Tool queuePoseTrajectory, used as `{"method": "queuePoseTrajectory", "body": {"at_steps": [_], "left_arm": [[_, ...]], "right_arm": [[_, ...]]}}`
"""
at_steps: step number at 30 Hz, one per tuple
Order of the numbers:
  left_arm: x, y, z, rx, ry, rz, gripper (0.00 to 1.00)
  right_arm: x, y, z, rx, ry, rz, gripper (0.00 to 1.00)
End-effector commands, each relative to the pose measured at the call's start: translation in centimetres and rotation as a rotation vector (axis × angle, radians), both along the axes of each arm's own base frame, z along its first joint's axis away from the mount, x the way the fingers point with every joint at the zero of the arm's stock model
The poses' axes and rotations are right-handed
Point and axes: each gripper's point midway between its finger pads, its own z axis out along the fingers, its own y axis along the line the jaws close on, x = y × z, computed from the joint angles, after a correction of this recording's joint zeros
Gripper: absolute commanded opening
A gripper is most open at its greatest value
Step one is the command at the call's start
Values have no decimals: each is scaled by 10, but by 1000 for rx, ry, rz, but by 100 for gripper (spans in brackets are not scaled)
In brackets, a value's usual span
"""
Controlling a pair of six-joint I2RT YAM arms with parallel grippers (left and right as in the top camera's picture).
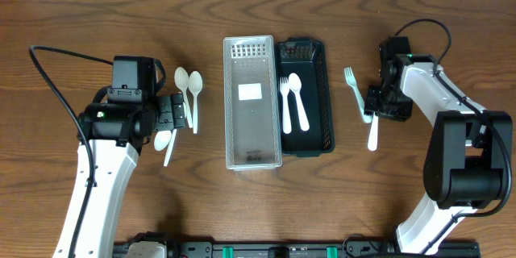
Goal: Pack container
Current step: 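Grasp the second white fork with the right gripper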
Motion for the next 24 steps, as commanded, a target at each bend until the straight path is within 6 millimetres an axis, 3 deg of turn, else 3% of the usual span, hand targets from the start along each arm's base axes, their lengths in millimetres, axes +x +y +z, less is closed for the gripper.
{"method": "queuePoseTrajectory", "body": {"at_steps": [1, 5, 11, 14, 19, 24], "left_arm": [[2, 4, 4, 13, -7, 6, 98], [2, 4, 4, 13, -7, 6, 98], [2, 4, 4, 13, -7, 6, 98], [2, 4, 4, 13, -7, 6, 98], [2, 4, 4, 13, -7, 6, 98], [2, 4, 4, 13, -7, 6, 98]], "right_arm": [[-12, -3, -15, 4, 26, -24, 50], [-16, -3, -22, 4, 23, -29, 43], [-16, -3, -21, 4, 21, -35, 17], [-10, -3, -7, 2, -2, -34, 5], [12, 9, 58, 8, -128, 1, 1], [32, 69, 148, 118, -377, 170, 1]]}}
